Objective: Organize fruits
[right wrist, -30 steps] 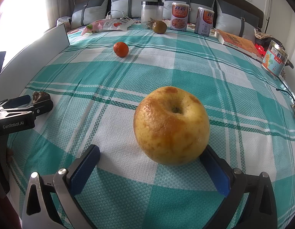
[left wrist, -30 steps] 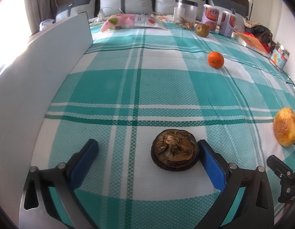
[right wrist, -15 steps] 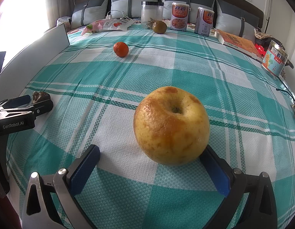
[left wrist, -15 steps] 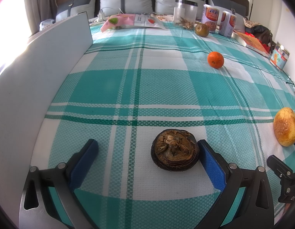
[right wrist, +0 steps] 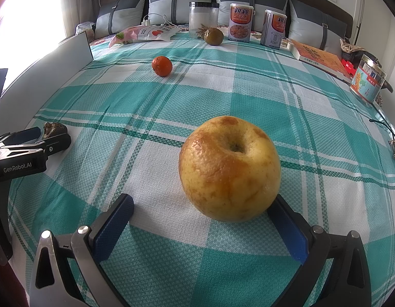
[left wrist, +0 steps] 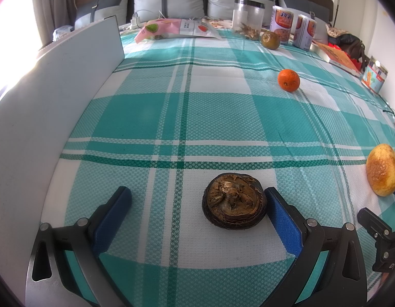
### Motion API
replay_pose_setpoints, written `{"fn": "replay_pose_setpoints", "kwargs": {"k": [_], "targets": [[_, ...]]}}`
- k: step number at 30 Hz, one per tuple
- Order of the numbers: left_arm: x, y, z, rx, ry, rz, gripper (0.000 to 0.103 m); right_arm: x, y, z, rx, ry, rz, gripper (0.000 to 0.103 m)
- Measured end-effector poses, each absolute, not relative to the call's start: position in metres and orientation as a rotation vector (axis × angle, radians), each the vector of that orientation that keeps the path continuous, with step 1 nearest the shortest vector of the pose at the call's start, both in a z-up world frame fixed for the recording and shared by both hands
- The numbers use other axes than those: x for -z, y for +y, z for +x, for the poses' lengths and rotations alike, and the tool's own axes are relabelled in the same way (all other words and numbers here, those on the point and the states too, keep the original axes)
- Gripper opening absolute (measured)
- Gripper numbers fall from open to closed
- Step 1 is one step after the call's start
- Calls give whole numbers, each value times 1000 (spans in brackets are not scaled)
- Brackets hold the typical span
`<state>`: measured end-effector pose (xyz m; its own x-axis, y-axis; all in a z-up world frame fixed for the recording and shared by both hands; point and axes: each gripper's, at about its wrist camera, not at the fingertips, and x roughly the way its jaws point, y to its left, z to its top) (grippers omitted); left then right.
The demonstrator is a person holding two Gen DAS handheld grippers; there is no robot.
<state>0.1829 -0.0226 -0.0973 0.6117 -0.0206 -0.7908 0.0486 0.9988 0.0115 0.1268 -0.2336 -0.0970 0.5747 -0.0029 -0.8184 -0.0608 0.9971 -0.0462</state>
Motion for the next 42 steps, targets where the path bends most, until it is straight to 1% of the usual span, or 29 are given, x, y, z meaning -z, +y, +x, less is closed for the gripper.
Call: {"fn": "replay_pose_setpoints", "kwargs": {"k": [42], "targets": [[97,-20,184,40,912,33,103,97,-234,127,-34,958,-72,103]]}}
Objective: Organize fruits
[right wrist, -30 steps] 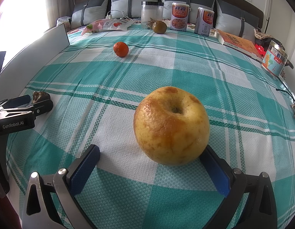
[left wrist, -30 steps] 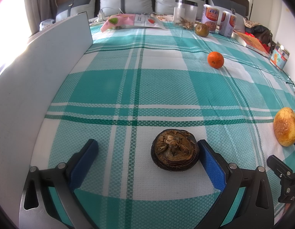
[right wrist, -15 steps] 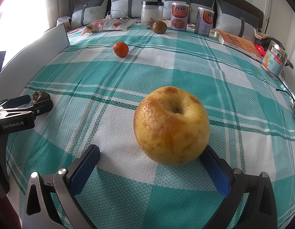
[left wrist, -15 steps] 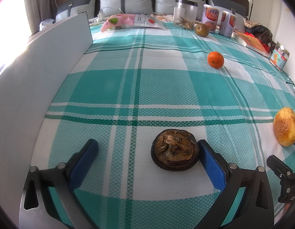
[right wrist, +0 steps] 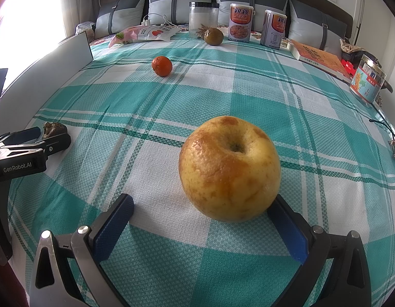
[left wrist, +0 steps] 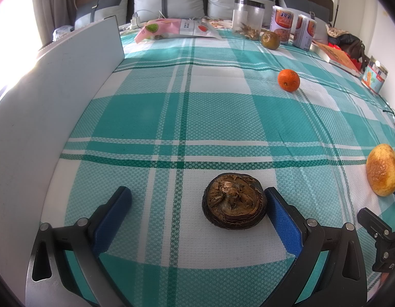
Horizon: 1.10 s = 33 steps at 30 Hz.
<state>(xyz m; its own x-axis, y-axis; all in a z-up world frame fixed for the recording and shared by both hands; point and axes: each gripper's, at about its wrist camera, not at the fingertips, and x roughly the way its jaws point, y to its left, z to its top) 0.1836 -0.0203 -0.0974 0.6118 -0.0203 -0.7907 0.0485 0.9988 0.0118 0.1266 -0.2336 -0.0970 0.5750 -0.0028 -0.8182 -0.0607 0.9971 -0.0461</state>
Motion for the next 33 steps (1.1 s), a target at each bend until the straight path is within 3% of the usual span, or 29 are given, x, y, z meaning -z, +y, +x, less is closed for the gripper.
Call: {"fn": "replay_pose_setpoints", "kwargs": {"k": [33], "targets": [[97,-21,183,39,911,34,103,97,-234,126,-35,958,-71,103]]}}
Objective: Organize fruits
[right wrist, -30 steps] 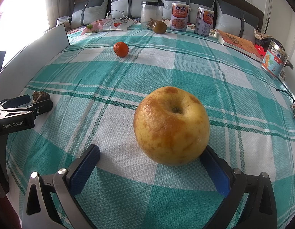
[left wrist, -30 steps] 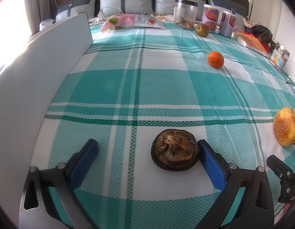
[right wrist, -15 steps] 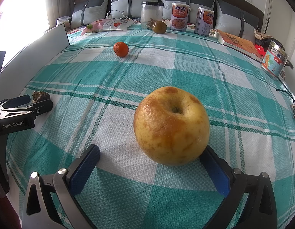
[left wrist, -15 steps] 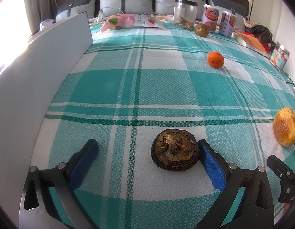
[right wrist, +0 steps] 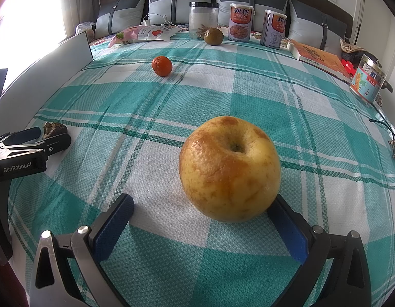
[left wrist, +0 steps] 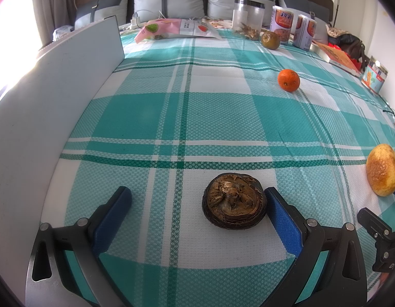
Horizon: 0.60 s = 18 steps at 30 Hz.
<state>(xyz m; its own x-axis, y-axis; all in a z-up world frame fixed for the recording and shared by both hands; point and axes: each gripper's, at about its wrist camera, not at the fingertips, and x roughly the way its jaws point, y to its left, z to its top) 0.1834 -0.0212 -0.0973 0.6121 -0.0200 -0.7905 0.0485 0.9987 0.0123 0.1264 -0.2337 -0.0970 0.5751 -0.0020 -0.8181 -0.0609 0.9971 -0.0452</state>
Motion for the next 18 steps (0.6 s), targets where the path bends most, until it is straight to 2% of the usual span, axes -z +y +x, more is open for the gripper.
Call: {"fn": "replay_pose_setpoints", "kwargs": {"k": [18], "targets": [[97,-23,183,39,911,34,103,97,-234,126,-36,958,-69,103]]}}
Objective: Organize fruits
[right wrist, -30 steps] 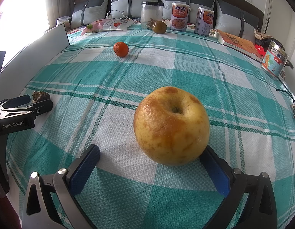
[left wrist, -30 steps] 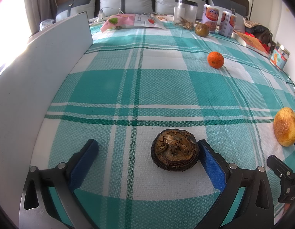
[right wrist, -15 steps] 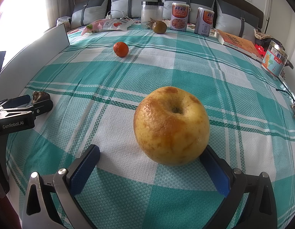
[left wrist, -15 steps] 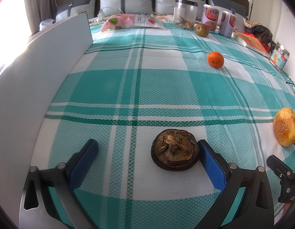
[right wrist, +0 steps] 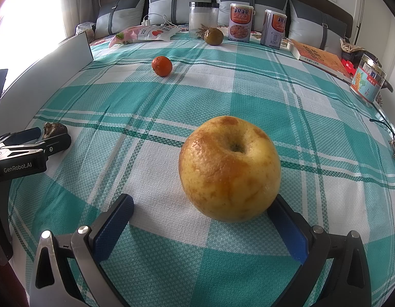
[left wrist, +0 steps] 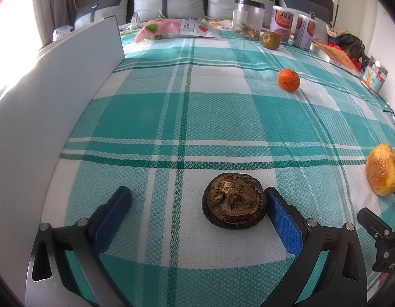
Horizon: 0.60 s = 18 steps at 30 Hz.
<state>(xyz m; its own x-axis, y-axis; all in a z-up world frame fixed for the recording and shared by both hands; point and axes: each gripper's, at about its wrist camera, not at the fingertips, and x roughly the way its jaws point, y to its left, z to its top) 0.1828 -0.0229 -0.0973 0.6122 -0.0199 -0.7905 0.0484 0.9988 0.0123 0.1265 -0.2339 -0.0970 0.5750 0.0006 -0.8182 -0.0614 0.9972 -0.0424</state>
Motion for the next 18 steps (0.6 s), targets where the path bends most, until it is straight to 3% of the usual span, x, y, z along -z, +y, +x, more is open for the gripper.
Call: {"fn": "replay_pose_setpoints", "kwargs": {"k": [18], "targets": [[97,-20,184,39,911,33,103,97,-234,126,-36,958,-68,103]]}}
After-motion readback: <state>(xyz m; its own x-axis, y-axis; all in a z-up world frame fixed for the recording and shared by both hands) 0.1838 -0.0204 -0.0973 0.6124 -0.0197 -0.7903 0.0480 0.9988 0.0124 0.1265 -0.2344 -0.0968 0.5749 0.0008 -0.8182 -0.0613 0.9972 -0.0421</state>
